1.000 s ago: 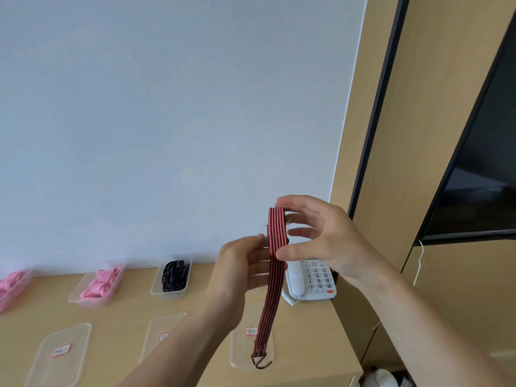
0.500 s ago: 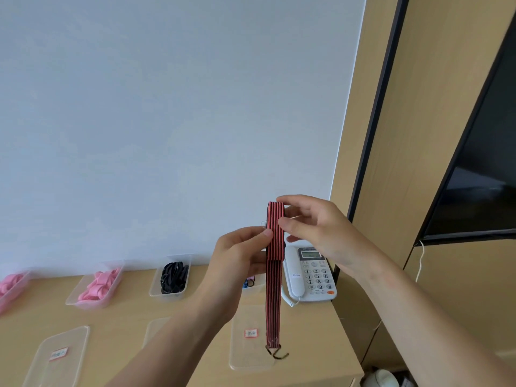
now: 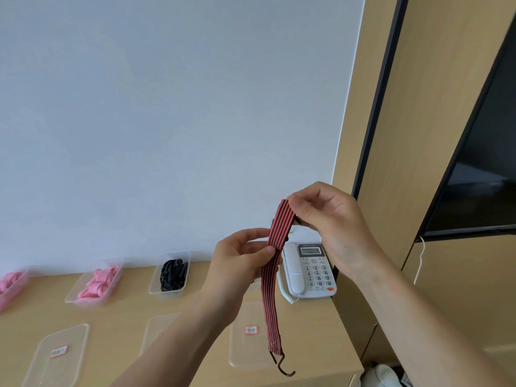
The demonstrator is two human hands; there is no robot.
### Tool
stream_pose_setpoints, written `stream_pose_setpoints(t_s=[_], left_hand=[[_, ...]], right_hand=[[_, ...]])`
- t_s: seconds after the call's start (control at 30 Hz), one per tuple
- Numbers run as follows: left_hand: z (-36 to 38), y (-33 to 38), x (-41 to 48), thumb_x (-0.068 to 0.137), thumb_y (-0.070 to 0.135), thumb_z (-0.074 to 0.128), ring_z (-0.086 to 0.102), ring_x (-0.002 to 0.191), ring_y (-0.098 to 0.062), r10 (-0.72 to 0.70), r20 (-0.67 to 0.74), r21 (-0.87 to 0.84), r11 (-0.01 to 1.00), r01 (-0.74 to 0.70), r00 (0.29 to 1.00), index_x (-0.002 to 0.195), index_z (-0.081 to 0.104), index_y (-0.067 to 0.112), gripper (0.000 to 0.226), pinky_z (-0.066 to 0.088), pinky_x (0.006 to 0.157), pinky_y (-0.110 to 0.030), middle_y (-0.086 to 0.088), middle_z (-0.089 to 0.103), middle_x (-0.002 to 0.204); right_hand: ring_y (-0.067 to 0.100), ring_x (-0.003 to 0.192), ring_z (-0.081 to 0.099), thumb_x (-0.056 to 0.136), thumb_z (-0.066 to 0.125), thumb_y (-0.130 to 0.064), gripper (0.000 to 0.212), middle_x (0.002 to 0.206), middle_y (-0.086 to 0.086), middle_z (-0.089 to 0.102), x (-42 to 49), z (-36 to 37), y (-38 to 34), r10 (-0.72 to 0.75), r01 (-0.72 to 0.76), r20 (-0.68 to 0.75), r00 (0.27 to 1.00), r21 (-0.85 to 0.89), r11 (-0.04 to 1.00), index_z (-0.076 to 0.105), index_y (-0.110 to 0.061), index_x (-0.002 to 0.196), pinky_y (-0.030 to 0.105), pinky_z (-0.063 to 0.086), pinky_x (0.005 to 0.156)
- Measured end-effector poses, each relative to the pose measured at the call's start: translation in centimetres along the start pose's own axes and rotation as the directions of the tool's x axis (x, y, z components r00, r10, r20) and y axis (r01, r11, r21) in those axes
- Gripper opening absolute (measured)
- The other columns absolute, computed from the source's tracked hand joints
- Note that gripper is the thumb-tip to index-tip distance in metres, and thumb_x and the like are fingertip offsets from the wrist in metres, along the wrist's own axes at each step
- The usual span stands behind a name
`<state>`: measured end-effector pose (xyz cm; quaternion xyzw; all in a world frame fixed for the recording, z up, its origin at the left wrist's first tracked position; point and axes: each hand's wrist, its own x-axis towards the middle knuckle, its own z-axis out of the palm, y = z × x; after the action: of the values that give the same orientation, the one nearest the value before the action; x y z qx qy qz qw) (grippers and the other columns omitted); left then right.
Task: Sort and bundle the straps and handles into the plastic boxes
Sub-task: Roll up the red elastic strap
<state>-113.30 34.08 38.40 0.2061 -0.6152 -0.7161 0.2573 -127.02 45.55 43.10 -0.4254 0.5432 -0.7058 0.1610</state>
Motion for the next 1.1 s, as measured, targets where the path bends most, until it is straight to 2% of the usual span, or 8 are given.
stream_pose_setpoints(t_s=[0.1,0.3,0.47,0.6,0.73,0.83,1.0,1.1], left_hand=[[0.3,-0.1,0.0,0.096,-0.008,0.063,0.074,0.077,-0.025,0.009,-0.044,0.016,1.000,-0.008,0.999,0.120,0.069,0.006,0.028,0.062,0.082,-0.050,-0.018,0.079,0.095],[0.5,0.0,0.4,0.091,0.004,0.075,0.070,0.070,-0.031,0.021,-0.087,0.018,1.000,-0.019,0.996,0.121,0.070,0.012,0.031,0.051,0.089,-0.073,-0.018,0.078,0.099],[0.5,0.2,0.4,0.072,0.011,0.078,0.077,0.081,-0.034,-0.039,-0.036,0.014,0.999,0.039,0.999,0.115,0.068,0.005,0.045,0.053,0.096,-0.066,-0.019,0.079,0.098],[0.3,0.2,0.6,0.092,0.004,0.067,0.076,0.078,-0.032,-0.097,0.052,0.034,0.995,0.095,0.994,0.107,0.073,-0.001,0.017,0.060,0.090,-0.053,-0.018,0.078,0.089],[0.2,0.3,0.5,0.102,0.019,0.051,0.075,0.082,-0.031,-0.156,0.133,-0.032,0.986,0.161,0.979,0.095,0.082,0.011,0.033,0.064,0.076,-0.043,-0.016,0.076,0.092],[0.2,0.5,0.2,0.100,0.039,0.057,0.073,0.080,-0.028,-0.139,0.205,-0.084,0.984,0.159,0.969,0.101,0.082,0.016,0.034,0.061,0.067,-0.037,-0.014,0.075,0.094],[-0.1,0.2,0.2,0.086,0.033,0.073,0.071,0.083,-0.027,-0.083,0.188,-0.051,0.994,0.094,0.979,0.118,0.076,0.016,0.036,0.061,0.076,-0.038,-0.011,0.076,0.099],[-0.3,0.2,0.1,0.084,0.028,0.073,0.074,0.085,-0.026,-0.043,0.165,-0.040,0.998,0.050,0.985,0.116,0.077,0.027,0.032,0.064,0.082,-0.045,-0.010,0.078,0.096]], right_hand=[[0.029,0.088,0.074,0.081,0.080,-0.019,0.008,0.090,0.010,0.077,-0.1,-0.3,-0.3,0.029,-0.030,0.036,0.999,0.039,0.999,0.075,-0.017,0.087,0.038,0.058,0.086],[0.026,0.108,0.072,0.071,0.088,-0.036,0.052,0.113,0.007,0.075,-0.8,-1.0,-0.4,0.340,-0.329,0.262,0.903,-0.084,0.941,0.071,-0.029,0.119,0.050,0.055,0.099],[0.023,0.104,0.073,0.063,0.093,-0.025,0.062,0.114,0.005,0.076,-1.4,-1.1,-0.5,0.295,-0.277,0.251,0.922,-0.102,0.955,0.069,-0.032,0.120,0.032,0.057,0.088],[0.016,0.111,0.070,0.053,0.097,-0.026,0.076,0.121,-0.004,0.072,-1.6,-1.0,-0.2,0.187,-0.141,0.192,0.964,-0.229,0.963,0.067,-0.038,0.122,0.040,0.053,0.100],[0.009,0.125,0.061,0.050,0.098,-0.021,0.085,0.127,-0.010,0.068,-1.7,-0.9,0.5,0.081,-0.031,0.149,0.986,-0.314,0.949,0.065,-0.032,0.127,0.042,0.049,0.107],[0.011,0.131,0.056,0.052,0.099,-0.015,0.087,0.131,-0.010,0.065,-1.9,-0.7,1.0,0.026,0.036,0.160,0.987,-0.374,0.927,0.063,-0.028,0.130,0.043,0.047,0.109],[0.006,0.137,0.047,0.055,0.098,-0.015,0.091,0.141,-0.019,0.056,-1.8,-0.3,1.5,0.012,0.104,0.234,0.972,-0.476,0.873,0.059,-0.033,0.136,0.039,0.044,0.110],[0.004,0.134,0.051,0.067,0.093,-0.029,0.075,0.141,-0.020,0.057,-1.6,-0.7,1.4,0.038,0.045,0.202,0.979,-0.390,0.920,0.060,-0.037,0.134,0.038,0.049,0.105]])
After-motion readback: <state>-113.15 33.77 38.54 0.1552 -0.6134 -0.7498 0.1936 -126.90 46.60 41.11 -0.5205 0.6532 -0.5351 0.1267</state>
